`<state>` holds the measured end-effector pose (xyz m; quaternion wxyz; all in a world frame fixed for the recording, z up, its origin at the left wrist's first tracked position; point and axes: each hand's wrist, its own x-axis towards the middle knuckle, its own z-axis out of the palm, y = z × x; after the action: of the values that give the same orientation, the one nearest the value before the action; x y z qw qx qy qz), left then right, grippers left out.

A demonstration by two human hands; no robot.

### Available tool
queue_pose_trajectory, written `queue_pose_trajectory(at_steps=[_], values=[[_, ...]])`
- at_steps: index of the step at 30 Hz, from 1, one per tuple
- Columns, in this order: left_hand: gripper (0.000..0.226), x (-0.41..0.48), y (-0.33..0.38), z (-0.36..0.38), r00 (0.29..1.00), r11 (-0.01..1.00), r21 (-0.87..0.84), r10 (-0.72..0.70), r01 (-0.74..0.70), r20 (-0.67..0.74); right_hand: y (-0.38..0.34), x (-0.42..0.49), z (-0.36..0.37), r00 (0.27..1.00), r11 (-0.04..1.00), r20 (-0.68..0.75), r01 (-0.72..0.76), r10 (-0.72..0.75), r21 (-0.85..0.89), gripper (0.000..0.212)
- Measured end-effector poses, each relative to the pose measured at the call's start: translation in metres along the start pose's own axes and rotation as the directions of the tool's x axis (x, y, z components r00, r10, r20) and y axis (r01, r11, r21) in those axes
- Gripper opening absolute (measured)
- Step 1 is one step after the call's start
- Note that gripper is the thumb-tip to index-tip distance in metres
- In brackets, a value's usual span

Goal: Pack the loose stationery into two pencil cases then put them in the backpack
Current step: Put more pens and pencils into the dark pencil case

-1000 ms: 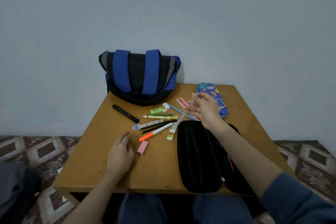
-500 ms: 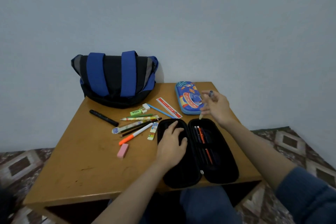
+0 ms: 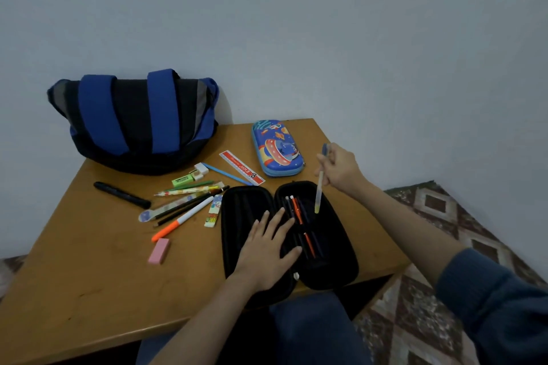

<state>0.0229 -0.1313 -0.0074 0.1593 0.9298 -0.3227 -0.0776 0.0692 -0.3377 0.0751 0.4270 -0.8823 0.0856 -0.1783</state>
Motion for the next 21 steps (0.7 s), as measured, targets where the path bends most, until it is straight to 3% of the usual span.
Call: queue_pose_trajectory(at_steps=[3, 11, 16, 21], values=[[0.061, -0.001, 0.001, -0.001, 1.0, 1.0, 0.001, 0.004, -0.004, 0.0, 0.007, 0.0, 0.001, 0.999, 1.0, 0.034, 0.005, -0.005, 0.001, 0.01], [0.062, 0.0, 0.0, 0.001, 1.0, 1.0, 0.003, 0.008, -0.008, -0.016, 0.009, 0.008, 0.005, 0.998, 0.996, 0.054, -0.047, 0.043, 0.072, 0.02], [0.09, 0.001, -0.001, 0.003, 0.999, 1.0, -0.016, 0.011, -0.011, -0.031, 0.004, 0.005, 0.01, 0.989, 0.997, 0.139, -0.061, 0.053, 0.055, 0.019], [0.092, 0.0, 0.002, 0.001, 1.0, 1.0, -0.027, 0.008, -0.008, -0.029, -0.003, 0.002, 0.012, 0.965, 0.997, 0.249, -0.079, 0.082, -0.024, 0.018]])
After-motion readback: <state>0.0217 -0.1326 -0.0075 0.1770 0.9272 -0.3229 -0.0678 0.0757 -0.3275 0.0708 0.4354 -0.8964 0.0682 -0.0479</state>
